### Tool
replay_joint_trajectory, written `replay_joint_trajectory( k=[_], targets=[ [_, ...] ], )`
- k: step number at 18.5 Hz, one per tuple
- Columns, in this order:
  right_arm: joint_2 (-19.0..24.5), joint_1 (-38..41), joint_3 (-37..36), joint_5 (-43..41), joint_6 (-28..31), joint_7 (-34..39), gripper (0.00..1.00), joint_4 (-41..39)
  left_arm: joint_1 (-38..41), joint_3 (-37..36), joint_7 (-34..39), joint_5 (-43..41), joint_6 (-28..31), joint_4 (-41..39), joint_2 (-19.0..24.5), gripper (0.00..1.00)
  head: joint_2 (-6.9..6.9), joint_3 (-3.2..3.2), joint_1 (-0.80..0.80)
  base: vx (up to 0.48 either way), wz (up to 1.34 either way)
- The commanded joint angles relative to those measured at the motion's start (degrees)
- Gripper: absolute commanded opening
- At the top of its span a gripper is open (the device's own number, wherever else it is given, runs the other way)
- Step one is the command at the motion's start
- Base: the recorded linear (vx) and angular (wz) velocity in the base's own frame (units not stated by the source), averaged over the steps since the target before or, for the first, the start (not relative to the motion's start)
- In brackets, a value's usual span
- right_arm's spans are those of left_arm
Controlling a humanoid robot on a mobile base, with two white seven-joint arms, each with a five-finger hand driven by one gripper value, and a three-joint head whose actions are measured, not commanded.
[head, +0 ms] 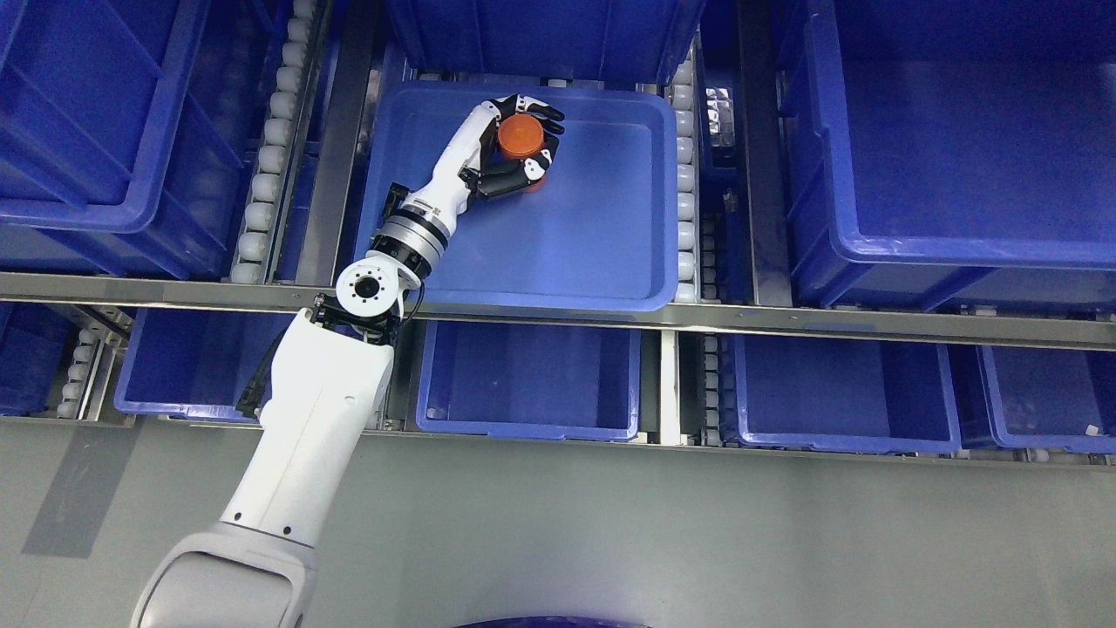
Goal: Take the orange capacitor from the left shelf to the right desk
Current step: 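Close the left hand around the orange capacitor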
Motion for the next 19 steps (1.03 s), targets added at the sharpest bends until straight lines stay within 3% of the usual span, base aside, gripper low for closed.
replay_joint_trajectory(
  k=[1,6,19],
  targets=[
    [-1.0,1.9,-0.6,0.0,0.0,0.1,1.00,-1.3,0.2,1.0,0.0,0.6,-2.2,1.9,1.0,0.01,0.00,0.00,0.00,0.000,0.00],
    [-1.0,1.9,-0.6,0.0,0.0,0.2,1.00,-1.3,0.1,1.4,0.0,1.1,-7.4,0.7,1.0,0.00,0.00,0.00,0.00,0.000,0.00],
    [-1.0,1.9,-0.6,0.0,0.0,0.1,1.00,-1.3,-0.4,2.5,0.0,3.4,-11.3,-21.0,1.0,0.01,0.00,0.00,0.00,0.000,0.00]
  ],
)
